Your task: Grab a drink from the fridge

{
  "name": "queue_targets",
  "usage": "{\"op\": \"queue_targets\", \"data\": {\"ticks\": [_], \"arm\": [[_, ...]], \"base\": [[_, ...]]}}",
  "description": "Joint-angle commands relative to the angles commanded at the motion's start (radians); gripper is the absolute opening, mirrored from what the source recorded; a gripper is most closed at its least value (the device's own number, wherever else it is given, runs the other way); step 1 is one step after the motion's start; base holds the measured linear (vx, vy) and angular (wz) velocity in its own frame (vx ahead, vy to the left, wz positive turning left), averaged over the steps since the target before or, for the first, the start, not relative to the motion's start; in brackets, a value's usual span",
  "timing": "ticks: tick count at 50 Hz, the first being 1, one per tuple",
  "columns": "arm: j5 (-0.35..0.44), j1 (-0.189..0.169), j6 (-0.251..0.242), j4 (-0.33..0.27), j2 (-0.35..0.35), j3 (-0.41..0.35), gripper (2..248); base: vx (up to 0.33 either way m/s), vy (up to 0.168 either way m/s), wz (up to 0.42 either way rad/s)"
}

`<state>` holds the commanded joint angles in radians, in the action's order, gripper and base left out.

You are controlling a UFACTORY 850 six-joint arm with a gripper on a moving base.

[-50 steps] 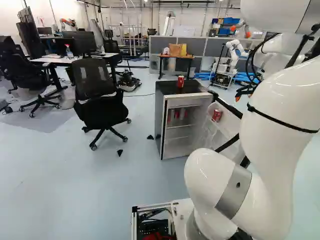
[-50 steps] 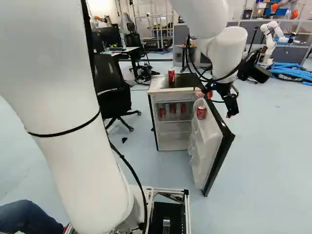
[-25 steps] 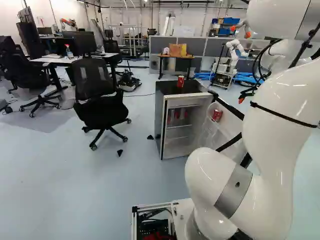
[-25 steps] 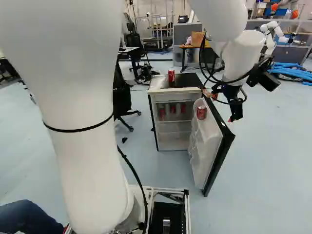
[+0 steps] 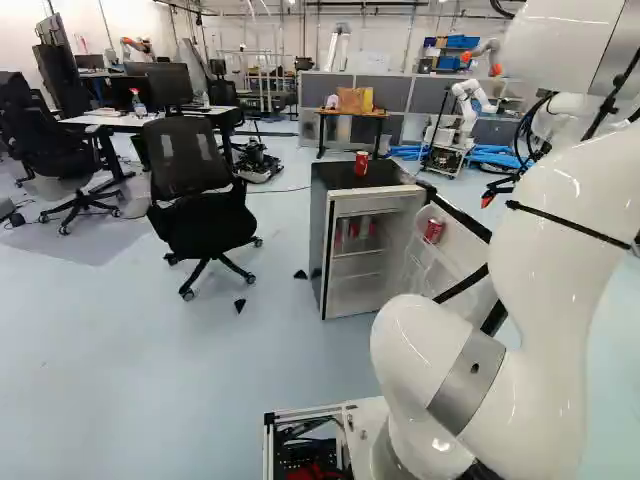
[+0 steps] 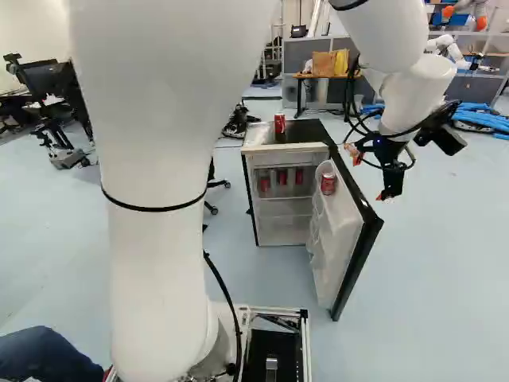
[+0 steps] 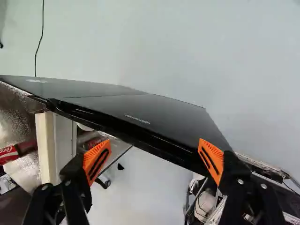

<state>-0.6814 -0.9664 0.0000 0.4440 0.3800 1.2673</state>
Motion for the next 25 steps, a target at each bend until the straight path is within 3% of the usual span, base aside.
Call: {"op": "queue_targets", "data": {"ticks": [25], "arm": [[-0.081,-0.026,0.000,0.026,0.101,0.133,247]], "base": [[0.000,0.000,0.000]]}}
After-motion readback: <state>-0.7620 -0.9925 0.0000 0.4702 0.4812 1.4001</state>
